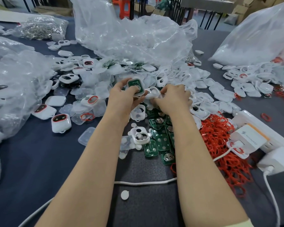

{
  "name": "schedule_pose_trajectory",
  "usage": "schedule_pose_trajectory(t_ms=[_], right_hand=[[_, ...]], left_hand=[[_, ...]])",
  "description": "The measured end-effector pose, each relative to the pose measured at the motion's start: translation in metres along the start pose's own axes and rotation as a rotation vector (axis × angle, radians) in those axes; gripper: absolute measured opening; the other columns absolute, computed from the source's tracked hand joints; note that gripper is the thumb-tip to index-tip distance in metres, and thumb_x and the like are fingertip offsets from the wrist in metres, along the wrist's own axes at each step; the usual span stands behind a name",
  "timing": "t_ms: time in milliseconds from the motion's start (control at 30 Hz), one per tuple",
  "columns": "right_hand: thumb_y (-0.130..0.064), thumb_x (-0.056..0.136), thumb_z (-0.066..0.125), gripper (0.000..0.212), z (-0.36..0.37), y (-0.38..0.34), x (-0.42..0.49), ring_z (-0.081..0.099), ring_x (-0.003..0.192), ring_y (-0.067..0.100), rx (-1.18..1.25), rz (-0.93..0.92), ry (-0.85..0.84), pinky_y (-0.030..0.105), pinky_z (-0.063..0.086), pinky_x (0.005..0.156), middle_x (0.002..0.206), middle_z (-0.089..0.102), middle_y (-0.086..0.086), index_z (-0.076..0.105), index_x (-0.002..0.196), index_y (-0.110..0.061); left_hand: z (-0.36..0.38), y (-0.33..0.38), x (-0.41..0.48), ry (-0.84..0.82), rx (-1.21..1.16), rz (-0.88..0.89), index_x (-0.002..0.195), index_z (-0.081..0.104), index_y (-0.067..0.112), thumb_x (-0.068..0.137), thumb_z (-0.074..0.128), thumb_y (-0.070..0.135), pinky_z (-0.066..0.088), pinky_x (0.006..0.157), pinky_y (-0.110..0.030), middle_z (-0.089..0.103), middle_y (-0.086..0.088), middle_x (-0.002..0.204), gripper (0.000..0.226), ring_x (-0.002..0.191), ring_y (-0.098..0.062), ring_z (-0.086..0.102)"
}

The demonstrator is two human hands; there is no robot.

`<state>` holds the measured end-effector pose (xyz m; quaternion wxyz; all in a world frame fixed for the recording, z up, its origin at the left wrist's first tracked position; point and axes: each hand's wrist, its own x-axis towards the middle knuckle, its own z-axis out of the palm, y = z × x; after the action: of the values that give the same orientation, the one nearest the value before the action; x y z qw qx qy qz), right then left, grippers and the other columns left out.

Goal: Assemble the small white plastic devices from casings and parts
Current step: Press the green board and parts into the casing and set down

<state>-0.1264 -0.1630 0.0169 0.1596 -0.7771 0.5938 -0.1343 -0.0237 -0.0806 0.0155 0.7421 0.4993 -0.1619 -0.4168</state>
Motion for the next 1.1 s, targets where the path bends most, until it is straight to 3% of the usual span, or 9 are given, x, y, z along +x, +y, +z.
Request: schedule_pose_trajectory(t_ms=[200, 333, 400, 467, 533, 667, 833, 933, 1100], right_hand=[[-0.046, 0.077, 0.074, 0.053, -0.002, 0.006, -0.004, 0.053, 0.103, 0.027, 0.408, -0.054, 0.282, 0.041, 0.044, 0.089, 0.109, 0.058, 0.008, 0.045, 0.105, -0.011], [-0.042, 0.078, 0.075, 0.049, -0.002, 0.004, -0.007, 0.049, 0.071, 0.008, 0.652, -0.087, 0.300, 0.010, 0.039, 0.059, 0.084, 0.048, -0.007, 0.041, 0.100, -0.013], [-0.039, 0.079, 0.075, 0.047, -0.001, -0.002, -0.011, 0.047, 0.069, 0.001, 0.741, -0.130, 0.265, 0.006, 0.038, 0.059, 0.083, 0.048, -0.010, 0.044, 0.103, -0.014], [-0.037, 0.080, 0.074, 0.042, 0.001, -0.008, -0.016, 0.054, 0.070, 0.001, 0.801, -0.182, 0.200, 0.008, 0.041, 0.061, 0.087, 0.057, -0.008, 0.052, 0.107, -0.015], [-0.034, 0.082, 0.073, 0.032, 0.006, -0.016, -0.022, 0.059, 0.067, 0.004, 0.837, -0.232, 0.149, 0.021, 0.051, 0.066, 0.083, 0.063, -0.006, 0.062, 0.104, -0.016], [-0.032, 0.083, 0.072, 0.029, 0.018, -0.024, -0.032, 0.065, 0.084, 0.026, 0.926, -0.259, 0.074, 0.046, 0.054, 0.079, 0.089, 0.070, 0.006, 0.068, 0.101, -0.010], [-0.026, 0.094, 0.059, 0.025, 0.032, -0.023, -0.034, 0.057, 0.055, 0.007, 1.030, -0.240, 0.034, 0.029, 0.054, 0.060, 0.067, 0.061, 0.000, 0.067, 0.111, -0.008], [-0.017, 0.099, 0.048, 0.022, 0.034, -0.024, -0.031, 0.063, 0.060, 0.010, 1.113, -0.205, -0.026, 0.022, 0.054, 0.058, 0.079, 0.066, 0.005, 0.064, 0.113, -0.010], [-0.007, 0.095, 0.050, 0.019, 0.032, -0.023, -0.029, 0.068, 0.070, 0.009, 1.177, -0.160, -0.031, 0.027, 0.057, 0.069, 0.089, 0.066, 0.001, 0.050, 0.114, -0.011]], left_hand=[[0.001, -0.001, 0.001, 0.002, 0.015, -0.002, 0.107, 0.055, 0.016, 0.094, 0.049, -0.004, 0.056, 0.059, -0.021, 0.059, -0.018, 0.121, 0.024, 0.072, -0.019, 0.073], [0.001, -0.002, 0.002, 0.001, 0.027, 0.007, 0.111, 0.056, 0.016, 0.094, 0.051, -0.002, 0.058, 0.063, -0.024, 0.058, -0.017, 0.123, 0.026, 0.073, -0.019, 0.073], [0.000, -0.001, 0.001, 0.006, 0.038, 0.019, 0.111, 0.056, 0.017, 0.094, 0.051, -0.003, 0.060, 0.067, -0.026, 0.059, -0.015, 0.122, 0.026, 0.073, -0.018, 0.073], [-0.003, 0.000, 0.000, 0.015, 0.048, 0.029, 0.105, 0.057, 0.021, 0.094, 0.050, -0.003, 0.060, 0.069, -0.026, 0.060, -0.012, 0.115, 0.027, 0.071, -0.017, 0.073], [-0.007, 0.000, -0.002, 0.013, 0.066, 0.040, 0.102, 0.057, 0.022, 0.094, 0.050, -0.003, 0.060, 0.071, -0.027, 0.063, -0.010, 0.107, 0.028, 0.073, -0.017, 0.073], [-0.018, -0.003, -0.004, 0.026, 0.140, 0.081, 0.115, 0.056, 0.019, 0.093, 0.054, -0.001, 0.059, 0.072, -0.025, 0.068, -0.009, 0.100, 0.030, 0.082, -0.017, 0.071], [-0.029, -0.011, -0.008, 0.027, 0.184, 0.138, 0.114, 0.055, 0.020, 0.094, 0.053, 0.001, 0.058, 0.073, -0.025, 0.068, -0.011, 0.096, 0.028, 0.085, -0.020, 0.070], [-0.031, -0.011, -0.007, 0.023, 0.190, 0.153, 0.110, 0.055, 0.023, 0.095, 0.052, 0.002, 0.058, 0.071, -0.023, 0.067, -0.009, 0.096, 0.026, 0.084, -0.019, 0.068], [-0.032, -0.011, -0.007, 0.014, 0.180, 0.166, 0.111, 0.055, 0.024, 0.095, 0.051, 0.000, 0.058, 0.072, -0.023, 0.068, -0.006, 0.092, 0.028, 0.088, -0.022, 0.070]])
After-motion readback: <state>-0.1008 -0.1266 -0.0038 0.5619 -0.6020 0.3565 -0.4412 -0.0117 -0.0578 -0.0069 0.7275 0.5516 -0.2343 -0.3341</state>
